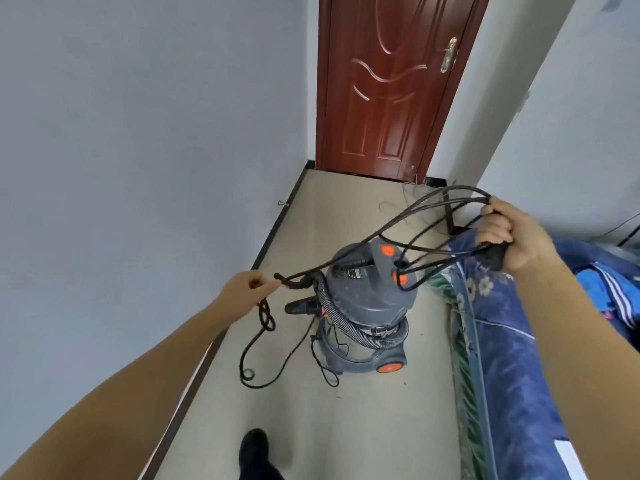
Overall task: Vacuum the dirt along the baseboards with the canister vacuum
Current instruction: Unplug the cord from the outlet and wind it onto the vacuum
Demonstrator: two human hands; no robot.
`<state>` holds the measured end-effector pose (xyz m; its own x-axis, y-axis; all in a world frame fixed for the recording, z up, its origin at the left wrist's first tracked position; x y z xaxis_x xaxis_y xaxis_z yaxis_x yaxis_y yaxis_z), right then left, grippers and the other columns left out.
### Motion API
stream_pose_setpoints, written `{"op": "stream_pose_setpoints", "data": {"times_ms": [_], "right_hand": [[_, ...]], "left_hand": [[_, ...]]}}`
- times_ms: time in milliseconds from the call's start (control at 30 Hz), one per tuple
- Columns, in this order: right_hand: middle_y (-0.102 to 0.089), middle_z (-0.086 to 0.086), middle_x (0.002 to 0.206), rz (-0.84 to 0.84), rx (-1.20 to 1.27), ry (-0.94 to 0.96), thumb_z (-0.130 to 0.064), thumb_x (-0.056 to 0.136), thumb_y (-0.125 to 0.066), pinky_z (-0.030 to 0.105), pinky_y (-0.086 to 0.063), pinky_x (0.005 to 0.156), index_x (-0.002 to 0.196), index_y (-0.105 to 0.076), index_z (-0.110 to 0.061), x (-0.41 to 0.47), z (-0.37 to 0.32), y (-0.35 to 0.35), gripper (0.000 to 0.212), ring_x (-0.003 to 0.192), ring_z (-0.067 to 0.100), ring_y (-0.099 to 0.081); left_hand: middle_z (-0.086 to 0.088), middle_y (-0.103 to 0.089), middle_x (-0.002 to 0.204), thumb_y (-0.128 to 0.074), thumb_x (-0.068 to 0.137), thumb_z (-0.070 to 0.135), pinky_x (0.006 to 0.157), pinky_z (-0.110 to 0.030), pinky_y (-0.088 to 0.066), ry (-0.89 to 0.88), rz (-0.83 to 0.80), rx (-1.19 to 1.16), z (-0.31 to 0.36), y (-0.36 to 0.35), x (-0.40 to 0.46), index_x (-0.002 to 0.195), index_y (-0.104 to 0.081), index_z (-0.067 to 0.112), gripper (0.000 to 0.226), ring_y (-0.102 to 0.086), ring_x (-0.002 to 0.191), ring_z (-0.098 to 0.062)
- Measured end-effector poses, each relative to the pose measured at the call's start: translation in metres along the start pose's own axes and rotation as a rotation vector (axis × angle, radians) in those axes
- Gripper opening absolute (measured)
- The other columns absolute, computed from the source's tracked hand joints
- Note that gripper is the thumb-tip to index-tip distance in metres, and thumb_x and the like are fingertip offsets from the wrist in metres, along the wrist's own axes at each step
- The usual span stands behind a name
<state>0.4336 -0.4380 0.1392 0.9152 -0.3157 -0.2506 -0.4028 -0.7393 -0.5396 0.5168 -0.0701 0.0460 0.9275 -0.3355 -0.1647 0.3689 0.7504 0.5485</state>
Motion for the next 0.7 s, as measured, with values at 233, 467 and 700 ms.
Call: {"op": "stream_pose_setpoints", "data": {"times_ms": [233, 467, 700], "right_hand": [[-0.033, -0.007, 0.032, 0.370, -0.131, -0.068, -0.018, 0.104, -0.028, 0.013, -0.020, 0.028, 0.066, -0.029, -0.017, 0.067, 0.048, -0.005, 0.039, 0.021, 0.005, -0.027], [-0.067, 0.012, 0.089, -0.068, -0.905, -0.068, -0.016, 0.103, -0.036, 0.014, -0.052, 0.057, 0.100, -0.052, -0.006, 0.109, 0.110, -0.120, 0.019, 0.061, 0.007, -0.064], [-0.069, 0.008, 0.072, -0.136, -0.561, -0.216, -0.055, 0.095, -0.036, 0.033, -0.051, 0.071, 0.083, -0.067, -0.015, 0.151, 0.116, -0.156, 0.052, 0.066, 0.022, -0.063]], "left_hand": [[0.003, -0.029, 0.056, -0.047, 0.098, 0.027, 0.046, -0.017, -0.035, 0.137, -0.266, -0.145, 0.004, -0.027, 0.045, 0.073, -0.043, 0.010, 0.031, -0.032, 0.045, -0.008], [0.014, -0.044, 0.048, -0.052, 0.096, 0.024, 0.041, -0.011, -0.030, -0.223, -0.470, -0.164, 0.109, -0.027, 0.129, 0.076, -0.053, 0.017, 0.021, -0.039, 0.034, 0.003], [0.005, -0.044, 0.065, -0.048, 0.097, 0.024, 0.047, -0.021, -0.037, -0.215, 0.028, -0.462, 0.145, 0.038, 0.248, 0.097, -0.058, 0.012, 0.016, -0.040, 0.051, -0.007]]}}
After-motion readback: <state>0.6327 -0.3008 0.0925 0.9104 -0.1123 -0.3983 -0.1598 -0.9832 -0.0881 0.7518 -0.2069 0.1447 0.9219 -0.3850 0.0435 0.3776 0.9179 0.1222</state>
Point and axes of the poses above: each hand's wrist, its own x-axis towards the middle knuckle, its own y-axis out of the back of the hand, z = x × y, the point moved 4 cm from there along x, towards the middle knuckle
